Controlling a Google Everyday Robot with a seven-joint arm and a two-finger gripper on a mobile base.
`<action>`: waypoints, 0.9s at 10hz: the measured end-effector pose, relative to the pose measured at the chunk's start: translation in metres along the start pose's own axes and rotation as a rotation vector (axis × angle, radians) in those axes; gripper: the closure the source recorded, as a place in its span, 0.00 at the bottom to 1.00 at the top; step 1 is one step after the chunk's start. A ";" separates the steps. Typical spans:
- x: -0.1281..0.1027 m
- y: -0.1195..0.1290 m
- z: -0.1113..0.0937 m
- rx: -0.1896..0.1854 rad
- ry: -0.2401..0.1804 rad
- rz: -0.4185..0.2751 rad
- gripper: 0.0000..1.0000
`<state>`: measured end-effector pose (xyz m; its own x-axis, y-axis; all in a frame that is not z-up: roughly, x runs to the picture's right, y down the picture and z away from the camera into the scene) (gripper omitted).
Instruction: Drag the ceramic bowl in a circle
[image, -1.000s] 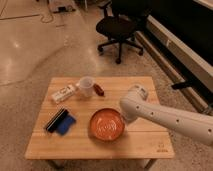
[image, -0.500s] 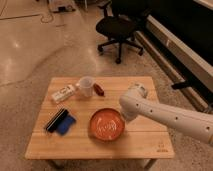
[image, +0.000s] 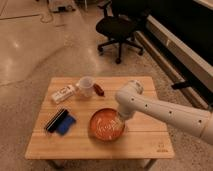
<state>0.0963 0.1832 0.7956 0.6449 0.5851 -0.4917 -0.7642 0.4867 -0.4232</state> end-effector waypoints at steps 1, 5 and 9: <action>0.001 0.001 0.005 -0.004 0.008 0.001 0.20; 0.005 0.005 0.030 -0.005 0.035 0.001 0.24; -0.003 -0.003 0.024 -0.007 0.038 -0.010 0.65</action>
<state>0.0968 0.1958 0.8170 0.6521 0.5551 -0.5164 -0.7580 0.4875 -0.4333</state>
